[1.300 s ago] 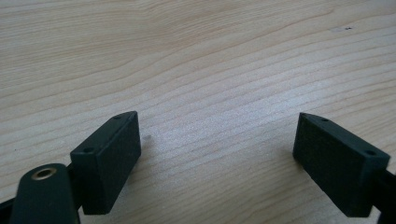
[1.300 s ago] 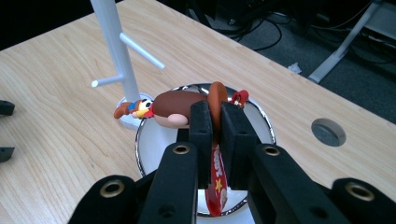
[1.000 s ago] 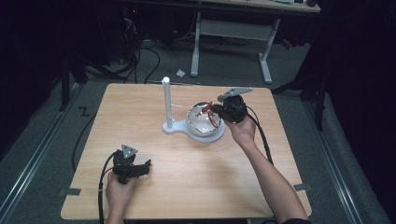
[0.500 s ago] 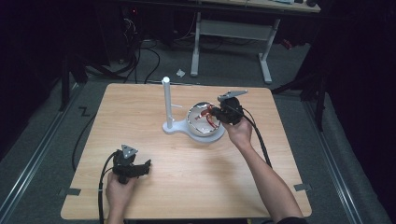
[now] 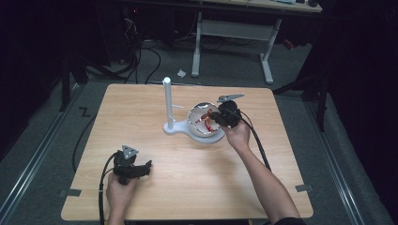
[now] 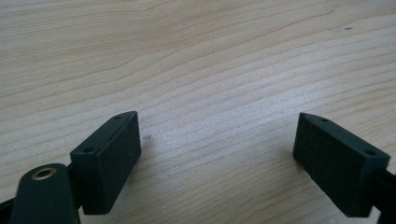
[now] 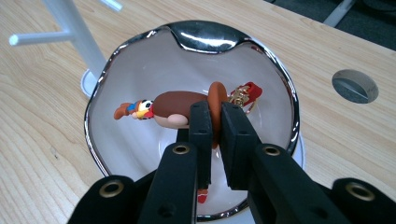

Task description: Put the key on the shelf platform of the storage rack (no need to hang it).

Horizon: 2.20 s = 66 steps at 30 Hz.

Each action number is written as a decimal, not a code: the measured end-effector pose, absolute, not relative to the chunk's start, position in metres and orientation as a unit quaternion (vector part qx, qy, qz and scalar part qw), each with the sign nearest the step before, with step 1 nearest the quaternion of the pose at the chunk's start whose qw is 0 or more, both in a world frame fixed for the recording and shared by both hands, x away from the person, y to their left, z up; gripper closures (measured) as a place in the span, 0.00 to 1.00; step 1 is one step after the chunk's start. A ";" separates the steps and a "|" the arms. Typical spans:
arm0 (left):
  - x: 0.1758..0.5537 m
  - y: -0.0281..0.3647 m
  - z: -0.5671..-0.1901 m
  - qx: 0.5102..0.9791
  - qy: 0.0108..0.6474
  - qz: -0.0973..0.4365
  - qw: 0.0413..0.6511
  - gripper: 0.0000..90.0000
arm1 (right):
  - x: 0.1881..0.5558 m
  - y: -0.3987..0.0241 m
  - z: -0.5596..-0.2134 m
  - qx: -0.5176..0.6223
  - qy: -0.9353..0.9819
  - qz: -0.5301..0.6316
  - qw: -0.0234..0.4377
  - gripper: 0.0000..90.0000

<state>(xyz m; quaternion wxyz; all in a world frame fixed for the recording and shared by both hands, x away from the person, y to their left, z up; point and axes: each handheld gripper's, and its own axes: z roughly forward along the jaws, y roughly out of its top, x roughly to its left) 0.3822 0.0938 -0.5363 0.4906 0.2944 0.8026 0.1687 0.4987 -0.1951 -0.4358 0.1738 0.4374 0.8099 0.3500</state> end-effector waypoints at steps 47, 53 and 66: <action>0.382 0.094 -0.536 0.294 0.803 0.169 0.491 0.17 | 0.461 -0.261 -0.414 0.455 0.771 0.387 0.222 0.55; 0.382 0.094 -0.536 0.294 0.802 0.170 0.491 0.17 | 0.457 -0.274 -0.415 0.466 0.766 0.383 0.222 0.55; 0.382 0.094 -0.536 0.294 0.802 0.170 0.491 0.17 | 0.445 -0.293 -0.410 0.473 0.753 0.393 0.232 0.54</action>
